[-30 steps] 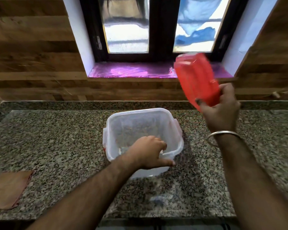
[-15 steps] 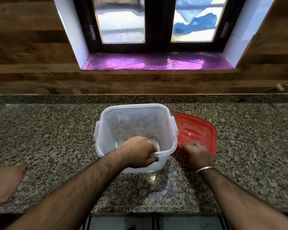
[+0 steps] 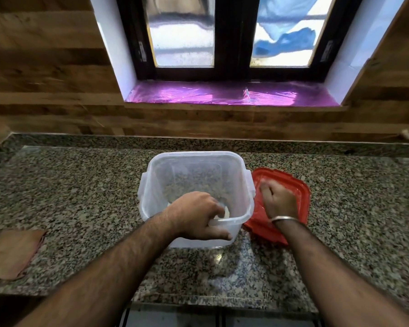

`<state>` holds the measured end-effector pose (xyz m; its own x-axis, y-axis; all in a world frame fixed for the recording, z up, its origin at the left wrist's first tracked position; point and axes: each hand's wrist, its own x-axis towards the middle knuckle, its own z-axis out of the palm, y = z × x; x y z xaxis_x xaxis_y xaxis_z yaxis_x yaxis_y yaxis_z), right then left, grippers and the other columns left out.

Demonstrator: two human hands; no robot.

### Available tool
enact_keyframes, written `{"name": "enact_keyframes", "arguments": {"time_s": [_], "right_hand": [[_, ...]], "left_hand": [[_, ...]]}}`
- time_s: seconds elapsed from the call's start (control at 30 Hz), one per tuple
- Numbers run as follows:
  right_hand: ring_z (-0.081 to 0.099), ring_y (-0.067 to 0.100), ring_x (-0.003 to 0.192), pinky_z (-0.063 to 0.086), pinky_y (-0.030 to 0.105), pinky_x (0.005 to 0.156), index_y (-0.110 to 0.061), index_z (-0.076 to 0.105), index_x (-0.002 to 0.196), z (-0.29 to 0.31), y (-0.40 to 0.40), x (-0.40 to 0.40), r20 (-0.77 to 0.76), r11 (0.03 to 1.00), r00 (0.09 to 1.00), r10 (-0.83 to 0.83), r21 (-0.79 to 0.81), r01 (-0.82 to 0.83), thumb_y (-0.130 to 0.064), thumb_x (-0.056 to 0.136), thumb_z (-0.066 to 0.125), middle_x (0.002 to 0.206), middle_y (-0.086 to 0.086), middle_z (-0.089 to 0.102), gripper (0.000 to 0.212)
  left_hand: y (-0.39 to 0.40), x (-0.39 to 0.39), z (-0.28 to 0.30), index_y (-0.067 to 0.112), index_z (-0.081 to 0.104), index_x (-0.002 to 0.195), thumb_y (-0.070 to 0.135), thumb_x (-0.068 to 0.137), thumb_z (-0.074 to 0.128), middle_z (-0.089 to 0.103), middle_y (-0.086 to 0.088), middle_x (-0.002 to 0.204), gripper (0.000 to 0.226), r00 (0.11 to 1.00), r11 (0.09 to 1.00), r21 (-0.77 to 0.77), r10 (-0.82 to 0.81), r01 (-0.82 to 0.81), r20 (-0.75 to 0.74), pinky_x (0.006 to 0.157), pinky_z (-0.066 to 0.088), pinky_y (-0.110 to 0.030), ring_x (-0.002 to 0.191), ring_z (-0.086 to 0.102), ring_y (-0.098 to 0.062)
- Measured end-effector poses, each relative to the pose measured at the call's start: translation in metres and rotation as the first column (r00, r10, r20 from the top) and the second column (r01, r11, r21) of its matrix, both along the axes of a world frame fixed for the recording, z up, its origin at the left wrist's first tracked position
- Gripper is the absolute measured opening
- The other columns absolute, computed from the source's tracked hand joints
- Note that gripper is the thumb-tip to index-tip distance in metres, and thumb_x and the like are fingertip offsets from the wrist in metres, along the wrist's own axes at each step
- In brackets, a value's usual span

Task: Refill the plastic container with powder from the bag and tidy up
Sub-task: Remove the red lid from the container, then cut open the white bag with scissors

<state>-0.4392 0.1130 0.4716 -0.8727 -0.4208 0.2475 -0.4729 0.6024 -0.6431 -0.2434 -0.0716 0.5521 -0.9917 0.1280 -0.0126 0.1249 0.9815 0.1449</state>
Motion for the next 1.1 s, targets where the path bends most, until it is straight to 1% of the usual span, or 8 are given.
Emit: {"name": "enact_keyframes", "arguments": {"time_s": [0.13,0.23,0.33,0.5,0.7,0.97,1.03,1.1], "right_hand": [[0.062,0.029,0.069,0.048,0.041,0.061,-0.01,0.061,0.076,0.102,-0.072,0.003,-0.237,0.964,0.956,0.174,-0.158,-0.214,-0.046,0.104,0.048,0.068,0.004,0.064,0.047],[0.065,0.03,0.074,0.05,0.042,0.062,-0.016,0.061,0.083,0.164,-0.155,0.025,-0.343,0.886,0.824,0.45,0.053,-0.461,-0.055,0.099,0.05,0.074,0.003,0.067,0.044],[0.069,0.031,0.087,0.055,0.04,0.071,-0.024,0.066,0.097,0.226,-0.257,0.064,-0.387,0.769,0.667,0.637,0.255,-0.586,-0.052,0.091,0.053,0.09,0.0,0.074,0.031],[0.071,0.033,0.095,0.057,0.036,0.076,-0.031,0.066,0.1,0.358,-0.413,0.162,-0.424,0.684,0.552,0.718,0.284,-0.672,-0.045,0.081,0.052,0.101,0.0,0.076,0.027],[0.069,0.032,0.097,0.056,0.036,0.079,-0.032,0.07,0.11,0.491,-0.588,0.274,-0.606,0.637,0.405,0.685,0.227,-0.737,-0.034,0.094,0.056,0.11,0.002,0.075,0.021],[0.065,0.034,0.117,0.055,0.042,0.095,-0.037,0.036,0.154,0.615,-0.821,0.357,-0.719,0.725,0.348,0.601,0.308,-0.616,-0.033,0.103,0.047,0.138,0.01,0.065,0.052],[0.066,0.033,0.113,0.054,0.04,0.087,-0.039,0.021,0.161,0.63,-0.863,0.362,-0.712,0.738,0.375,0.593,0.294,-0.607,-0.028,0.103,0.044,0.132,0.01,0.067,0.064],[0.067,0.034,0.111,0.053,0.039,0.087,-0.035,0.026,0.16,0.642,-0.886,0.362,-0.714,0.75,0.388,0.583,0.289,-0.594,-0.026,0.103,0.042,0.128,0.011,0.068,0.06]], "left_hand": [[-0.031,0.022,0.036,0.021,0.079,0.092,0.065,0.1,0.051,0.073,0.006,0.081,0.053,0.926,0.962,0.185,0.248,-0.201,-0.286,0.067,0.045,-0.031,0.076,0.066,-0.015],[-0.077,0.055,0.082,0.022,0.078,0.09,0.047,0.1,0.058,0.071,0.007,0.079,0.033,0.685,0.863,0.267,0.504,-0.43,-0.525,0.067,0.05,-0.034,0.076,0.065,-0.018],[-0.129,0.106,0.151,0.022,0.078,0.091,0.036,0.099,0.069,0.068,0.009,0.073,0.018,0.433,0.727,0.38,0.661,-0.572,-0.613,0.065,0.051,-0.032,0.07,0.063,-0.012],[-0.235,0.216,0.289,0.025,0.079,0.093,0.039,0.097,0.073,0.073,0.011,0.077,0.016,0.116,0.533,0.418,0.707,-0.735,-0.698,0.066,0.05,-0.028,0.072,0.067,-0.013],[-0.374,0.34,0.422,0.028,0.072,0.095,0.039,0.094,0.075,0.073,0.007,0.087,0.012,-0.11,0.366,0.454,0.668,-0.812,-0.736,0.069,0.047,-0.028,0.082,0.068,-0.017],[-0.576,0.428,0.534,0.022,0.065,0.133,0.048,0.092,0.073,0.072,-0.001,0.123,0.048,-0.175,0.252,0.447,0.676,-0.858,-0.716,0.085,0.05,-0.032,0.11,0.068,-0.026],[-0.609,0.429,0.548,0.023,0.069,0.125,0.054,0.089,0.075,0.07,0.004,0.112,0.049,-0.123,0.25,0.413,0.712,-0.875,-0.691,0.076,0.048,-0.03,0.099,0.066,-0.02],[-0.631,0.426,0.556,0.02,0.074,0.107,0.06,0.085,0.077,0.074,0.006,0.103,0.046,-0.067,0.27,0.389,0.742,-0.881,-0.667,0.065,0.048,-0.029,0.088,0.069,-0.015]]}}
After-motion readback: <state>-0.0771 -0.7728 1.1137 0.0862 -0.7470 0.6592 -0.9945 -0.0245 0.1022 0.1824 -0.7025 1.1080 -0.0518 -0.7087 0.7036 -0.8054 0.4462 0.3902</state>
